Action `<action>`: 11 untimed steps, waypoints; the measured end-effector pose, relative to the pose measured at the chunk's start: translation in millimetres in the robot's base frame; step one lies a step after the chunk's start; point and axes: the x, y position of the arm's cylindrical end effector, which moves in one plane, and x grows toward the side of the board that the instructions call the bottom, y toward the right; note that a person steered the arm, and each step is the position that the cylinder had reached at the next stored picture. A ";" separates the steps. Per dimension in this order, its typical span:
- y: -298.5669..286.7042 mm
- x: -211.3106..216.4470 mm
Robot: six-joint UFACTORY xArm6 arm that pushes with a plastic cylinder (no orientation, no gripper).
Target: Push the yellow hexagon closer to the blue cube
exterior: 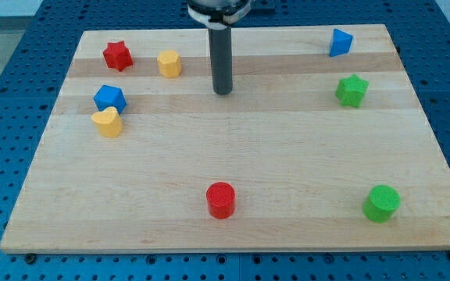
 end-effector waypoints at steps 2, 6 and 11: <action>-53.8 -64.4; -112.4 4.0; -147.3 -7.8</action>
